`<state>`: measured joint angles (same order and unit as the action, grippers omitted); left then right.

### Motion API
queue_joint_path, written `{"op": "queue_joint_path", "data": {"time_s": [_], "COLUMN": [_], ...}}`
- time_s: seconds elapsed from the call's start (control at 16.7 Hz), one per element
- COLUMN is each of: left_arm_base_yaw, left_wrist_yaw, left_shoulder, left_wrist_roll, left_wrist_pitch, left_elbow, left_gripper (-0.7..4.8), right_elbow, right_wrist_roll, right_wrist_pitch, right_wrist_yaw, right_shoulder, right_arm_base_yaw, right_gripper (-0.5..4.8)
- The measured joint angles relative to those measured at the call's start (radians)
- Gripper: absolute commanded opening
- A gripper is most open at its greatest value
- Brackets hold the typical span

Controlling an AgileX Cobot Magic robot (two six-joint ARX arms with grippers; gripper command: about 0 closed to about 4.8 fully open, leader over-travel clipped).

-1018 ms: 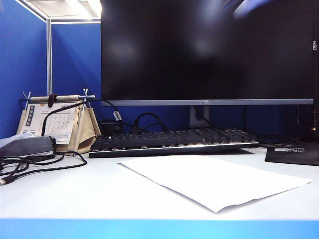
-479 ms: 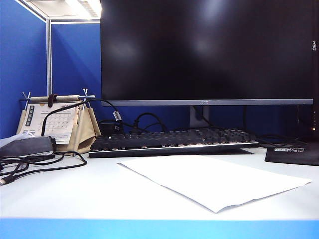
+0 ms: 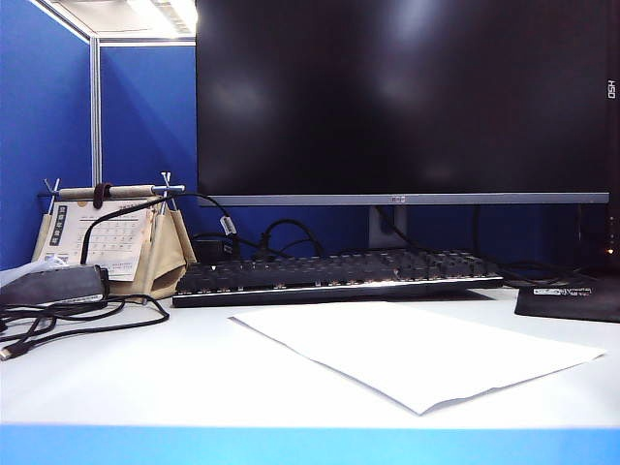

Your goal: Put a wrinkled paper upside down.

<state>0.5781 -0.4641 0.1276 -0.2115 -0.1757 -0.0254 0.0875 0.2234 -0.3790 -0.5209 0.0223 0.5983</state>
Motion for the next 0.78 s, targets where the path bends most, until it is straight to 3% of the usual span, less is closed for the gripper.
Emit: {"op": "queue_joint_path", "data": {"time_s": [0.24, 0.78], "left_arm_base_yaw": [0.000, 0.000], "left_wrist_yaw": [0.000, 0.018], "left_shoulder": [0.000, 0.000], "left_wrist_roll": [0.109, 0.122], "left_wrist_pitch": [0.000, 0.000], "left_elbow": [0.000, 0.000], "left_gripper": [4.65, 4.65], "right_elbow": [-0.022, -0.022], "right_wrist_roll": [0.001, 0.002], "right_wrist_pitch": [0.012, 0.012], "right_wrist_yaw": [0.000, 0.026], "right_shoulder": [0.008, 0.008], "right_arm_base_yaw": [-0.001, 0.001], "right_gripper": [-0.06, -0.05]}}
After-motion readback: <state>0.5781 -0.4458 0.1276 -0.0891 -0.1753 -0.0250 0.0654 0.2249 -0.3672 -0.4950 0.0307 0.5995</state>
